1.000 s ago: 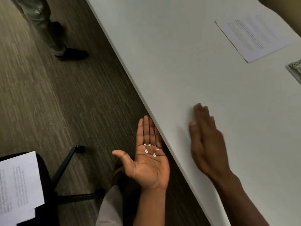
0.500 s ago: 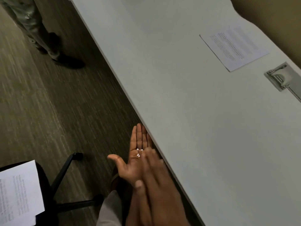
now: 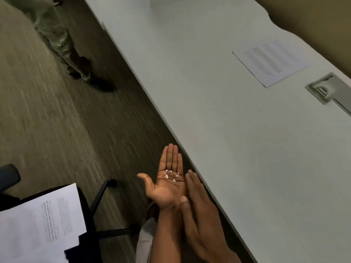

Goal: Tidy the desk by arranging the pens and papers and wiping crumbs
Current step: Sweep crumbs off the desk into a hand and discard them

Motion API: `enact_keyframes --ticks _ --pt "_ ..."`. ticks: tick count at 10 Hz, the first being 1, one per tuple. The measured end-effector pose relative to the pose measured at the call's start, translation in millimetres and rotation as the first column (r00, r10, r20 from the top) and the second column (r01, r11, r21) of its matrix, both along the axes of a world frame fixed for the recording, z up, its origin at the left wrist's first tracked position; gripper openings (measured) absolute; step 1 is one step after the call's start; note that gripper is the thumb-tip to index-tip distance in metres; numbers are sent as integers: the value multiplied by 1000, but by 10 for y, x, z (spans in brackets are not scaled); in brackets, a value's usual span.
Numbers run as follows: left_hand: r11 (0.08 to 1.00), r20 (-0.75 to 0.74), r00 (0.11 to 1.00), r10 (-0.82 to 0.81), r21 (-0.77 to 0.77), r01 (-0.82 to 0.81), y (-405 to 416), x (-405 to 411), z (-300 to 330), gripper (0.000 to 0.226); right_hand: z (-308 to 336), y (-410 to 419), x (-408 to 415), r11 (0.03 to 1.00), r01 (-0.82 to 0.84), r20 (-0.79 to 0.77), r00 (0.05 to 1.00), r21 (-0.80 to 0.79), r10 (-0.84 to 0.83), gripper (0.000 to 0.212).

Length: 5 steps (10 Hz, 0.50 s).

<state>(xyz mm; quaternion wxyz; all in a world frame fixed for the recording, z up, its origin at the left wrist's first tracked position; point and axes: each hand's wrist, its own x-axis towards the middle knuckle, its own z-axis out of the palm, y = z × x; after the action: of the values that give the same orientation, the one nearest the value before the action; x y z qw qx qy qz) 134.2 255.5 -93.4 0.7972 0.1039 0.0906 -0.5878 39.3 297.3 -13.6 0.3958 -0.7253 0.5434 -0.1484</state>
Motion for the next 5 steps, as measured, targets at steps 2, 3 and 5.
enact_keyframes --ticks 2,3,5 --pt "996 60 996 -72 -41 75 19 68 572 102 447 -129 -303 901 360 199 890 242 -409 44" --pt "979 78 980 -185 -72 190 -99 -60 957 99 687 -280 -441 820 416 337 765 392 -549 35" --pt "887 111 888 -447 -75 455 -579 -627 1594 95 1136 -700 -741 693 513 574 398 507 -715 37"
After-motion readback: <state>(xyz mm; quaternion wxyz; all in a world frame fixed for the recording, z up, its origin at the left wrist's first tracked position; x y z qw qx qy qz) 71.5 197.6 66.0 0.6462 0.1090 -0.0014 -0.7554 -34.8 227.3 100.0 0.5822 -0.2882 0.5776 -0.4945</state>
